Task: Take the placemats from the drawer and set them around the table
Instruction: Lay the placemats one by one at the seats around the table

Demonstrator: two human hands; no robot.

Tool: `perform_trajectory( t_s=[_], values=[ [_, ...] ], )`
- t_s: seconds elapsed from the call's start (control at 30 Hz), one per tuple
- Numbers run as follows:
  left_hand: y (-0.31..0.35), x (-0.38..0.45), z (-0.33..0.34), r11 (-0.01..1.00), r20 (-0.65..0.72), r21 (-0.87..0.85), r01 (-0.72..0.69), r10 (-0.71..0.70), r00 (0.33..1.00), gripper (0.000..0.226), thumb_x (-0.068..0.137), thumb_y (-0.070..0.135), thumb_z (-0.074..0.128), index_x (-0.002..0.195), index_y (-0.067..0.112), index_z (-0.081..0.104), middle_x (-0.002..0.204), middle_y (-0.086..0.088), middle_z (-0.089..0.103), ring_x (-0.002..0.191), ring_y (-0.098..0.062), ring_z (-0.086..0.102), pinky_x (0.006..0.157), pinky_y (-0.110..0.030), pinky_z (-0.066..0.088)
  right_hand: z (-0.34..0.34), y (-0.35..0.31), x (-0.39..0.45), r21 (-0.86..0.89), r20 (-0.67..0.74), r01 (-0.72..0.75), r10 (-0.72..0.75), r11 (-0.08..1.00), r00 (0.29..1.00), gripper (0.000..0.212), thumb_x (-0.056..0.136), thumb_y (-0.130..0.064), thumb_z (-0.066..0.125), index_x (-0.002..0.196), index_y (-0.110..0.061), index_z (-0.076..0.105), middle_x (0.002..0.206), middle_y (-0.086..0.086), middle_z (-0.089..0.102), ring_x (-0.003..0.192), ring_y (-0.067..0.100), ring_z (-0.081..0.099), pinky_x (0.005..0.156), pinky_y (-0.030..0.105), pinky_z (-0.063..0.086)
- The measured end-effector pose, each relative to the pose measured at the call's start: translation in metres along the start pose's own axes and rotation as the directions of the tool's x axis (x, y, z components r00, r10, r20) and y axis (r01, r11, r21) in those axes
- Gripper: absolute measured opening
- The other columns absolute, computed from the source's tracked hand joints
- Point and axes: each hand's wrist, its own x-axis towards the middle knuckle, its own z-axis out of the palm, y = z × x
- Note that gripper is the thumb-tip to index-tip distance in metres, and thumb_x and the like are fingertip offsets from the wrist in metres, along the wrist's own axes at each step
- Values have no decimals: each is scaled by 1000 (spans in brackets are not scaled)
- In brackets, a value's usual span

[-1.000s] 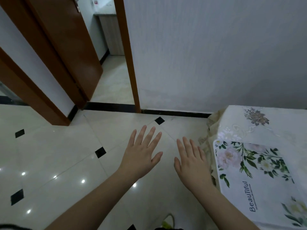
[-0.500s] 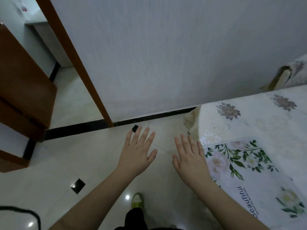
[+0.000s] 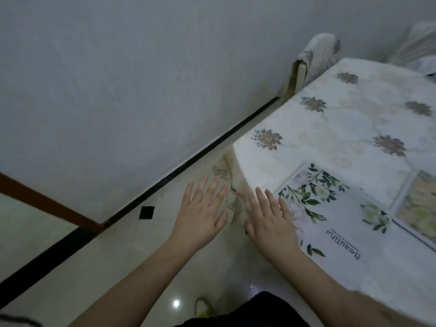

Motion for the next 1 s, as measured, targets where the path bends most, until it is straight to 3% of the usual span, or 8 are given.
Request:
perform_trajectory(
  t_s=[0.13,0.33,0.5,0.77,0.9,1.0],
  values=[
    [21,41,6,985,-9,-59,-160,160,987,58,96,45,40,144,16,51,152,-10,46,145,-32,34,118,-51,19,-4,29,-8,-47,-6,-170,170,984,985,61,89,-36,45,145,-12,46,150,11,46,137,32,43,113,52,27],
    [66,95,31,939,54,-112,-324,331,942,60,99,49,32,150,20,42,162,-10,29,150,-32,23,119,-51,20,1,81,-21,-58,1,-382,383,922,924,61,92,-41,36,146,-14,45,151,8,44,139,29,42,114,51,22],
    [100,131,56,874,74,-118,-472,482,873,58,97,47,40,147,19,48,158,-11,36,147,-33,31,118,-50,21,12,122,-24,-43,62,-484,486,874,872,64,90,-44,36,144,-12,47,150,11,45,137,32,44,112,52,23],
    [122,172,91,833,173,-124,-539,553,815,59,95,47,38,145,19,50,153,-13,44,142,-34,39,116,-49,22,38,159,-17,-26,145,-564,561,825,815,66,90,-47,33,143,-11,49,148,10,48,134,32,48,111,50,21],
    [128,186,111,817,268,-176,-549,576,772,60,93,47,38,145,18,50,154,-12,43,141,-34,40,113,-52,34,49,166,-15,-22,204,-639,629,769,750,66,89,-47,37,144,-13,47,150,9,46,135,31,47,112,49,20],
    [127,199,126,799,333,-196,-569,600,728,62,90,48,36,141,17,54,152,-14,45,137,-35,46,108,-53,40,58,171,-15,-34,244,-698,684,715,688,70,87,-56,36,143,-14,49,147,9,49,133,31,49,111,52,32]
  ],
)
